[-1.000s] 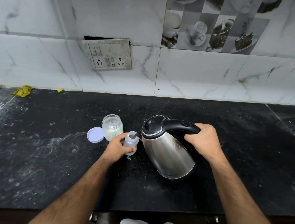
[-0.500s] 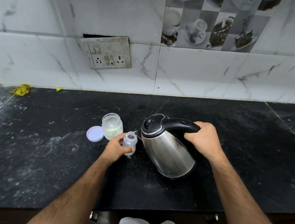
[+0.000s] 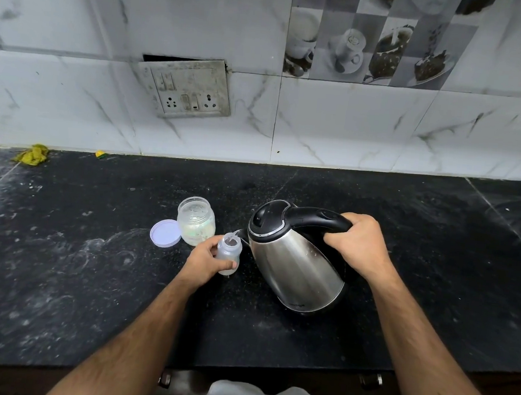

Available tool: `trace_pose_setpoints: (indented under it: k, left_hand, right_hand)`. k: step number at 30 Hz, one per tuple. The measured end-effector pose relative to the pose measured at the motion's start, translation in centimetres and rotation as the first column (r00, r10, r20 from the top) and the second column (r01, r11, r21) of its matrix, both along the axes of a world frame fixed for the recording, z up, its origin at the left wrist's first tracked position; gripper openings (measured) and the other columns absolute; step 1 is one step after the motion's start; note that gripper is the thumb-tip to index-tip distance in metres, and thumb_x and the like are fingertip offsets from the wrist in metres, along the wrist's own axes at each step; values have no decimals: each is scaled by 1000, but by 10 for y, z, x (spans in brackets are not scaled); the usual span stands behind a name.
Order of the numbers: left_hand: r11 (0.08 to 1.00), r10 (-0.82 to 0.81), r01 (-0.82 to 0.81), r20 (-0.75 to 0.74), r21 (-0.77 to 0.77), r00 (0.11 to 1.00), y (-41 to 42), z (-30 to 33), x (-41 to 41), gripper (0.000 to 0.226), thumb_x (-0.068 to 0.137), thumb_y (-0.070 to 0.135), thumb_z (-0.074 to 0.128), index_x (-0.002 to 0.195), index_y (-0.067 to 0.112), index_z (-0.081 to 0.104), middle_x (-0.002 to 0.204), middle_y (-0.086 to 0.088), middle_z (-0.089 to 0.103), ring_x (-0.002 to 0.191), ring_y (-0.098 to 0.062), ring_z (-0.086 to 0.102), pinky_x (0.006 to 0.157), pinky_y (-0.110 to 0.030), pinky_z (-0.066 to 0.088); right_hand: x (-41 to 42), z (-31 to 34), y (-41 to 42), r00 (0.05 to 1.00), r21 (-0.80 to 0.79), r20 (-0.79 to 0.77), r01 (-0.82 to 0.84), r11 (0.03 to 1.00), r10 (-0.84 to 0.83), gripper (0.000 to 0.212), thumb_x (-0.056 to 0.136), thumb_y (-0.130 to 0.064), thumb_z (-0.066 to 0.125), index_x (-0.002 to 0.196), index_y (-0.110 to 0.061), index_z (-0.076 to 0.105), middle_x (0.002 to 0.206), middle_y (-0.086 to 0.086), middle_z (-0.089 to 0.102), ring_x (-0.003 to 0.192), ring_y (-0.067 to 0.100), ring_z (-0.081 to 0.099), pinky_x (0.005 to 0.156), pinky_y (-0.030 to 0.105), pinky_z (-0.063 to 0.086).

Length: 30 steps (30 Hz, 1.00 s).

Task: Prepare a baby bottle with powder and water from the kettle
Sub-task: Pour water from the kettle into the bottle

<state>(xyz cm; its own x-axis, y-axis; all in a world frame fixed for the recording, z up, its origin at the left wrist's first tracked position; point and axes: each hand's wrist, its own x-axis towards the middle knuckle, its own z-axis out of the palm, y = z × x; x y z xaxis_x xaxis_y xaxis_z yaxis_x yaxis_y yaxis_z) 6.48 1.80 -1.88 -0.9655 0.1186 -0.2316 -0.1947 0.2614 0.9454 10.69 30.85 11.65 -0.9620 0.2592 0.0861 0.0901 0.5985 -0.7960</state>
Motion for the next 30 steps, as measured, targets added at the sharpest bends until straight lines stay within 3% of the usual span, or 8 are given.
trace_pose_setpoints:
  k: [21, 30]
  left_hand:
    - [1000, 9, -9, 7, 15, 1000, 0, -2, 0, 62, 66, -5, 84, 117, 22, 64, 113, -5, 72, 109, -25, 66, 103, -45, 49]
    - [1000, -6, 6, -7, 1, 1000, -1, -3, 2, 63, 67, -6, 82, 124, 13, 63, 114, -6, 72, 110, -25, 66, 103, -47, 49]
  right_hand:
    - [3, 3, 2, 1000, -10, 20, -18, 1000, 18, 14, 50, -23, 63, 64, -20, 65, 49, -3, 60, 47, 13, 56, 49, 31, 44]
    - [2, 4, 2, 1000, 2, 13, -4, 1000, 4, 18, 49, -26, 61, 67, -23, 66, 46, -7, 58, 45, 11, 53, 48, 26, 41]
